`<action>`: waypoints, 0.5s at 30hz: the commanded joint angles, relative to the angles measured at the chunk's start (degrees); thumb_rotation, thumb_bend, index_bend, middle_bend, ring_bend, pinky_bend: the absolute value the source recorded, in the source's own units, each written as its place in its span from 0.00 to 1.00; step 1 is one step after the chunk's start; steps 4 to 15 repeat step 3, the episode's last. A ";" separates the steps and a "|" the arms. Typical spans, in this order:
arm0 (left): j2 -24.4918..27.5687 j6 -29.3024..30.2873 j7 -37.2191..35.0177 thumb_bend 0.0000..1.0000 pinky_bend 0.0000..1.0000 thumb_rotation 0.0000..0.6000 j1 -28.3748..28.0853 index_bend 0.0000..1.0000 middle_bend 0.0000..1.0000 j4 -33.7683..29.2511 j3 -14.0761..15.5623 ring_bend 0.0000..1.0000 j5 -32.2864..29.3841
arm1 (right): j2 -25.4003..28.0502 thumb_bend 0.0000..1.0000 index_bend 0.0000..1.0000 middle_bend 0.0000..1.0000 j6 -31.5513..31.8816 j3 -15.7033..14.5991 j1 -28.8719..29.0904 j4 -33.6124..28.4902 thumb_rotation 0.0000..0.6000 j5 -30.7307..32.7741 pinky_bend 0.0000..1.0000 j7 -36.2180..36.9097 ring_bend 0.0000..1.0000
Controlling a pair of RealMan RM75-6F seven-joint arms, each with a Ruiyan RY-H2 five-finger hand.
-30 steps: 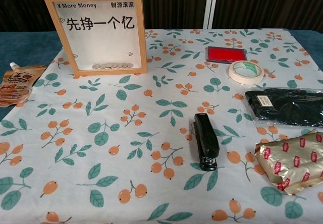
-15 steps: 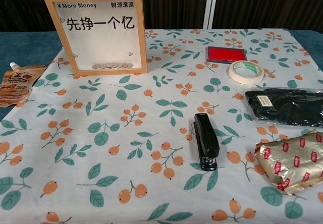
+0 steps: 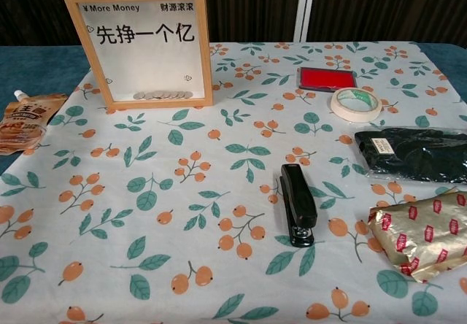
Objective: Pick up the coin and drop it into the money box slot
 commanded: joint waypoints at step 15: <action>-3.54 -2.03 -2.46 0.34 0.00 1.00 2.59 0.12 0.00 4.72 -2.22 0.00 3.76 | 0.21 0.30 0.00 0.00 0.10 -0.34 -0.10 -0.51 1.00 -0.50 0.00 -0.23 0.00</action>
